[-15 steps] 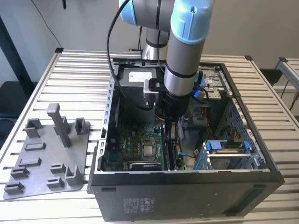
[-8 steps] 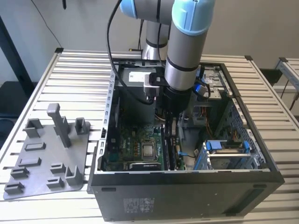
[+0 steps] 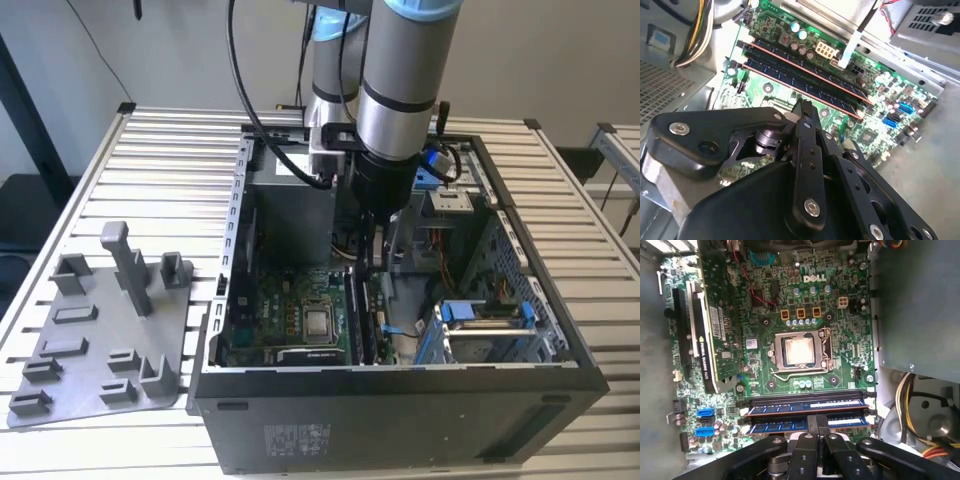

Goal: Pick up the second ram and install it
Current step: 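Press down the second ram until it locks into place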

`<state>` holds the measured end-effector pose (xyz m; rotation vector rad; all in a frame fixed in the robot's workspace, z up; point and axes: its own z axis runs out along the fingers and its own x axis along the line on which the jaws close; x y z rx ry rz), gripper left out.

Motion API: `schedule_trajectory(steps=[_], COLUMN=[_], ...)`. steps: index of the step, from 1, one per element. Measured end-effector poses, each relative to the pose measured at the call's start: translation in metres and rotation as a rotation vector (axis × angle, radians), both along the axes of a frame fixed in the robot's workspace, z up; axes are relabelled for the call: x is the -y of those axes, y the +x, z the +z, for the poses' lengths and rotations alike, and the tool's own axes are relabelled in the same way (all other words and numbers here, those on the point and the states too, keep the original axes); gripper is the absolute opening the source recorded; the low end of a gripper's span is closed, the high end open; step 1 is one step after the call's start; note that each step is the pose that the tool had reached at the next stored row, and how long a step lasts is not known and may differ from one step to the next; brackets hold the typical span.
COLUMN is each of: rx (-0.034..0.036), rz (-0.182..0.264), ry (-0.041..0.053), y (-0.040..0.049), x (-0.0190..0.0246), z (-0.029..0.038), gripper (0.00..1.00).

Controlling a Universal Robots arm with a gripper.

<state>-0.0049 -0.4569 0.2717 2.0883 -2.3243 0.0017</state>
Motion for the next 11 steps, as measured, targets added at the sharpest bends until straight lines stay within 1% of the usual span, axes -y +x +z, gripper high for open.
schedule_trajectory(steps=[11], rx=[0.0000], rz=[0.000], ry=[-0.0003], y=[0.0000], x=[0.0000], z=[0.0006], gripper=[0.11])
